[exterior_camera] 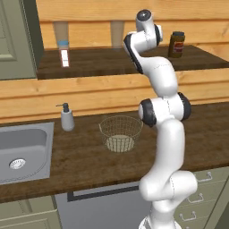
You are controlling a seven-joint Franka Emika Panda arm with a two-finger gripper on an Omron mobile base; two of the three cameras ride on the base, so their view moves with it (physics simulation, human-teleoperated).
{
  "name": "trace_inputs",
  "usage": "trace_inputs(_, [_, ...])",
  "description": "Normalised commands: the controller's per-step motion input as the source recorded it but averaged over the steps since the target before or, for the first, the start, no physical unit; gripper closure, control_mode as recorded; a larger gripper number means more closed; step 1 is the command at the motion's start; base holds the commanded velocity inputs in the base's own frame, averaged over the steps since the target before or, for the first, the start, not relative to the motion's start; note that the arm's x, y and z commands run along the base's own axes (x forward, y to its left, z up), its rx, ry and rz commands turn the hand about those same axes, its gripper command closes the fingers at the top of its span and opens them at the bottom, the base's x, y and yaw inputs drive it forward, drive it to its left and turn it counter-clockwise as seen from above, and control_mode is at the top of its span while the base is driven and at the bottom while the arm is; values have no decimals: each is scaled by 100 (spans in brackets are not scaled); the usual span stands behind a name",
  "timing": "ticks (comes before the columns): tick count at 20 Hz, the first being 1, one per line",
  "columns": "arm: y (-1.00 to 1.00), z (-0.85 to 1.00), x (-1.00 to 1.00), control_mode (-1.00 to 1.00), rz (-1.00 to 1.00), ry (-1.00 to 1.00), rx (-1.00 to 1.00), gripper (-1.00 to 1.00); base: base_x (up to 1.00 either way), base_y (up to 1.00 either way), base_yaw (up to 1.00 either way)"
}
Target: Open the cabinet, pick up the bread from the cabinet and place it in the basket. Then move the basket to the dining counter.
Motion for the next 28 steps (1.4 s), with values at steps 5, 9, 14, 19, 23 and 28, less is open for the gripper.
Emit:
trace_inputs(5, [-3,0,10,-100,0,0,0,-100,0,0,0])
trace_inputs(9, [-7,-2,1,-100,0,0,0,-100,0,0,0])
trace_inputs(14, [0,-1,0,-100,0,0,0,-100,0,0,0])
trace_inputs(19, [0,-3,-1,-100,0,0,1,-100,0,0,0])
trace_inputs(23, [-16,-19,0,-100,0,0,5,-100,0,0,0])
trace_inputs(28, [-12,-17,0,-100,-1,0,7,-100,0,0,0])
